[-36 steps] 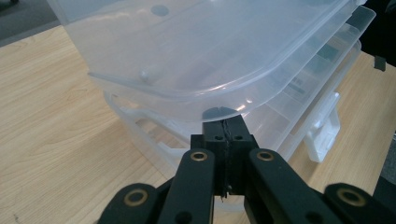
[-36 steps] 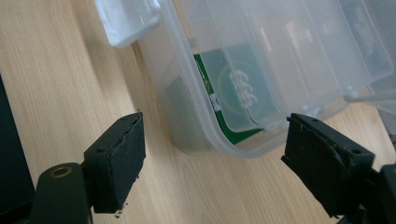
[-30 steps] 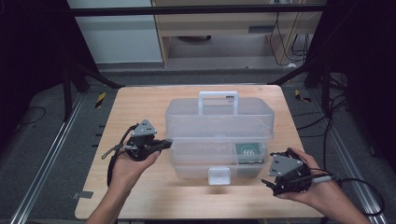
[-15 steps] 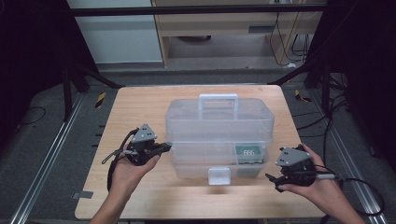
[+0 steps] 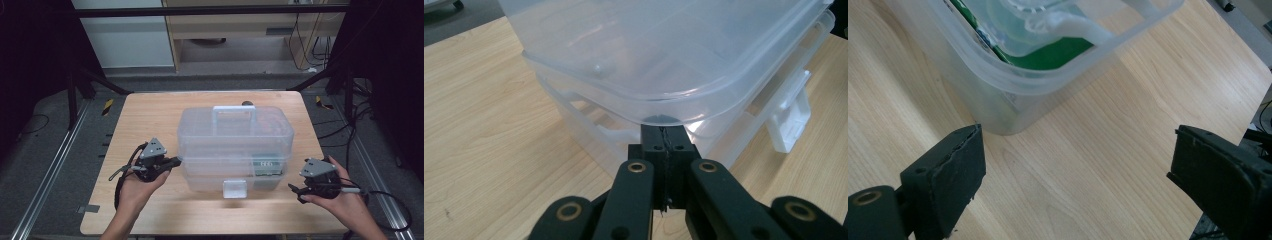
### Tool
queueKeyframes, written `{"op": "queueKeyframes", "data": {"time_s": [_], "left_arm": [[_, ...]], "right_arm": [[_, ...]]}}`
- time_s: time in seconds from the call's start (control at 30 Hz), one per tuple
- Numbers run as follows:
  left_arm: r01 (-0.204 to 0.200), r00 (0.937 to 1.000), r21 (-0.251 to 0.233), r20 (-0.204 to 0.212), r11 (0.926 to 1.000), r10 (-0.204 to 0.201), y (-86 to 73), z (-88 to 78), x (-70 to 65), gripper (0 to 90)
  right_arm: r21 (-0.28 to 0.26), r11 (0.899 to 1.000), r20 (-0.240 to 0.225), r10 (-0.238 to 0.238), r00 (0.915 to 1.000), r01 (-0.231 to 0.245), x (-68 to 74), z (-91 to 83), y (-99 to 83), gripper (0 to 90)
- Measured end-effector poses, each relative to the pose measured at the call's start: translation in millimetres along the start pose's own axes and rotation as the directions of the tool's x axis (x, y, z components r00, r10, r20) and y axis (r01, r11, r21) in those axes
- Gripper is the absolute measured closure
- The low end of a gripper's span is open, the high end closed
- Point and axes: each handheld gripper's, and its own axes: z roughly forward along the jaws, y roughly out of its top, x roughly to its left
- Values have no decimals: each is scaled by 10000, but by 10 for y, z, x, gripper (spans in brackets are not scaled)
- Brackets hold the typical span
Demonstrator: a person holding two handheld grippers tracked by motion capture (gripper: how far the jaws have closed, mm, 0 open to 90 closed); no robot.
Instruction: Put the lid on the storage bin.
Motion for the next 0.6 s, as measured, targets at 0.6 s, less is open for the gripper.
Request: {"op": "queueKeyframes", "data": {"time_s": [0.6], "left_arm": [[-170, 9998, 228, -105, 9996, 172, -115, 72, -16, 900]], "right_arm": [[174, 9989, 287, 424, 9987, -429, -21, 113, -142, 86]]}}
